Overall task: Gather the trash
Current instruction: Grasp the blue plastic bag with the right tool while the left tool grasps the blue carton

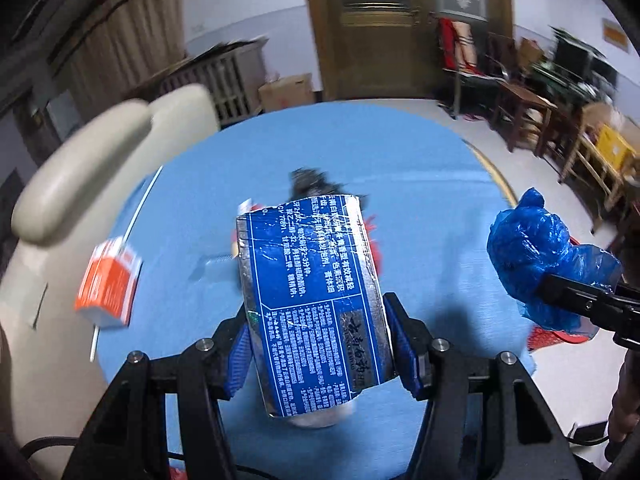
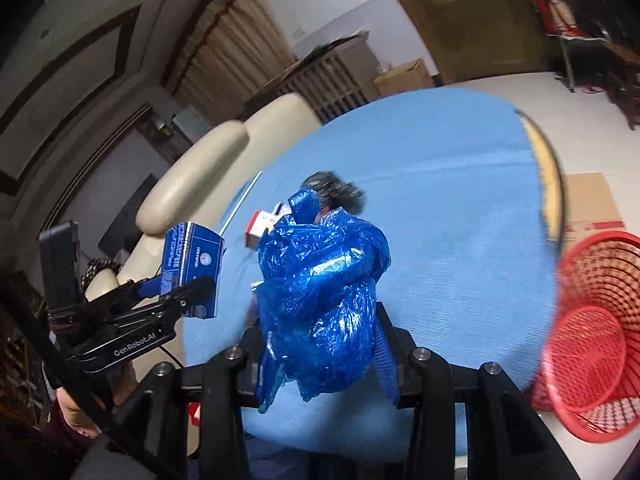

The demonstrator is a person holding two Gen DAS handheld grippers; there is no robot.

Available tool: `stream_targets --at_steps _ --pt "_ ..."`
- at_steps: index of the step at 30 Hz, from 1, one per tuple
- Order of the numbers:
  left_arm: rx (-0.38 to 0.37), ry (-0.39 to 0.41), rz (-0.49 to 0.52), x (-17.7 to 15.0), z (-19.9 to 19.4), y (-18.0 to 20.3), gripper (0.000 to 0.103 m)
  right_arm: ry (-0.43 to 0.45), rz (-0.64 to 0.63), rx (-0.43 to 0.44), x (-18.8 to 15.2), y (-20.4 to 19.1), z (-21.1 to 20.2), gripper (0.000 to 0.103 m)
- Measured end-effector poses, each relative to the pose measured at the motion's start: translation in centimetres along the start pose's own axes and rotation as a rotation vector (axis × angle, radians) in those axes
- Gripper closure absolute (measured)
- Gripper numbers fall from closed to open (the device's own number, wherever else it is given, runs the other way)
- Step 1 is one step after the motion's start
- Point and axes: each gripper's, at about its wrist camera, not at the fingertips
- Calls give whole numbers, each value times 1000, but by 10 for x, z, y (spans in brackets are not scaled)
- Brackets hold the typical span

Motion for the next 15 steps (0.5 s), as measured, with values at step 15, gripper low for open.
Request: stream_targets --at_steps 15 --pt "-235 -15 230 27 23 152 41 150 206 -238 -30 115 -112 57"
Point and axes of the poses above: each gripper's, at about its wrist camera, not at the fingertips, and z roughly the way its jaws point, y to its right, x to its top, and after that the axes turned 7 degrees about y, right-handed
